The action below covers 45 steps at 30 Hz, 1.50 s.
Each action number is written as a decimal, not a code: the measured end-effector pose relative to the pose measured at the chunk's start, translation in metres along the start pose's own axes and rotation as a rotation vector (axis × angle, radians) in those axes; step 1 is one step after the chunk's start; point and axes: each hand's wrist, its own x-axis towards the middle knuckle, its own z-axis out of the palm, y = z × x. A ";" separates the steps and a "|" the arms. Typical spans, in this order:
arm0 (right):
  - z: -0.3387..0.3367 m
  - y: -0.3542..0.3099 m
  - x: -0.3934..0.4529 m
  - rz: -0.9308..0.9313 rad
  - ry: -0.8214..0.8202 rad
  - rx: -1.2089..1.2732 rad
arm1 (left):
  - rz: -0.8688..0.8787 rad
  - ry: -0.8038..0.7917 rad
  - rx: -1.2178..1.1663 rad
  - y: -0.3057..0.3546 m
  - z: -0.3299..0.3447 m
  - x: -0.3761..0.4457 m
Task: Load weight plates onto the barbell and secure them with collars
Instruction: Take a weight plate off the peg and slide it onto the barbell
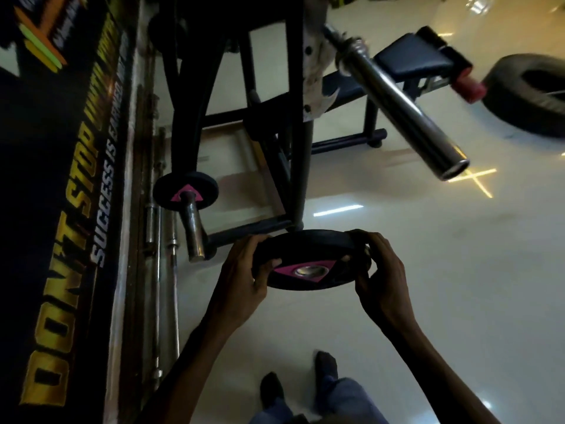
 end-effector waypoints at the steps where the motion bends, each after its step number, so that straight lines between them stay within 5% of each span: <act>1: -0.012 -0.001 0.001 -0.011 0.016 0.000 | 0.023 0.000 0.001 0.009 0.004 0.005; 11: -0.131 0.015 0.030 -0.108 0.143 0.030 | 0.139 0.044 -0.098 0.114 0.061 0.051; 21: -0.227 0.051 0.110 -0.228 0.084 0.072 | 0.169 0.174 -0.093 0.201 0.120 0.104; 36: -0.229 0.073 0.179 -0.297 -0.008 0.162 | 0.117 0.357 -0.006 0.206 0.137 0.138; 45: -0.185 0.099 0.201 -0.496 0.120 0.062 | 0.190 0.535 0.142 0.200 0.173 0.165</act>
